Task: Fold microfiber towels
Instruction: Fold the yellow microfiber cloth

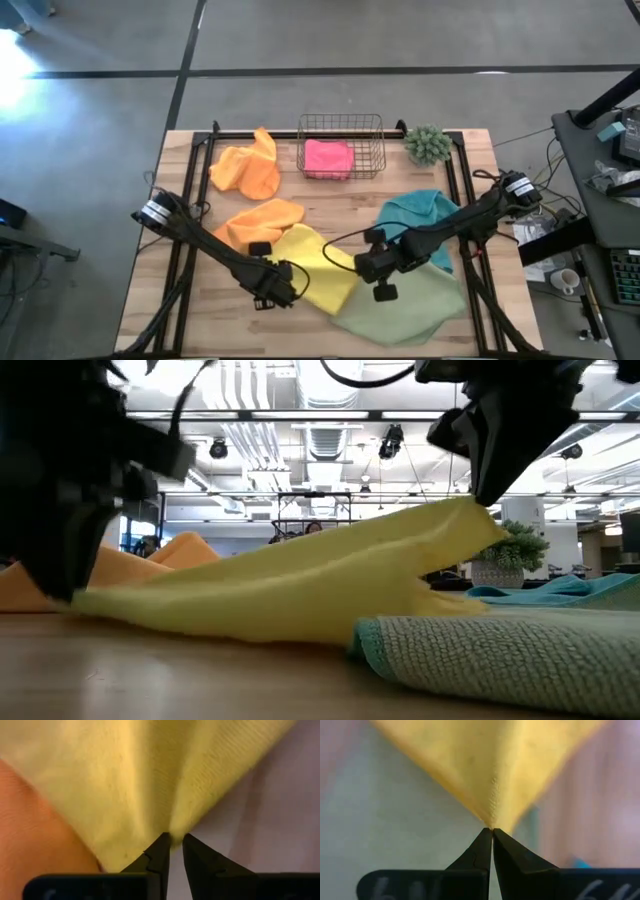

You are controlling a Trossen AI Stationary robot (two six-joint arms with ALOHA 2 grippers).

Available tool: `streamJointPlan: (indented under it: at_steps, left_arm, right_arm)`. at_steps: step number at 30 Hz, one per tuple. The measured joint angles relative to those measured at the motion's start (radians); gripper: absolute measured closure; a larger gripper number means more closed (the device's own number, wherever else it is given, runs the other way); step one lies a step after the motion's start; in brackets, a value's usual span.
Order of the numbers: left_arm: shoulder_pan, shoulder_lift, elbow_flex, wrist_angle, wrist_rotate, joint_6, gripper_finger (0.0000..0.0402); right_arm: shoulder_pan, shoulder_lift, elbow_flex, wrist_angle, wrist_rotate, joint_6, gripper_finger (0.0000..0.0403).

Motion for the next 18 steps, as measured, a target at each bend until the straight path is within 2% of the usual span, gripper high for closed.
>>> streamJointPlan:
  at_steps: [4,8,13,18]
  left_arm:
    - [-0.016,-0.063,-0.037,-0.002,-0.006,-0.042,0.0364]
    - [-0.025,-0.092,-0.06,0.008,-0.017,-0.059,0.0364]
    - [-0.03,-0.102,-0.06,0.033,-0.027,-0.059,0.0364]
    - [-0.031,-0.138,-0.06,0.012,-0.027,-0.067,0.0364]
  right_arm:
    - [-0.002,0.0,0.069,-0.138,0.085,-0.002,0.0394]
    - [0.0,0.007,0.086,-0.034,0.013,-0.012,0.0394]
    - [-0.001,0.054,0.08,0.054,0.025,0.054,0.0392]
    - [0.0,0.13,0.102,0.214,-0.083,0.082,0.0357]
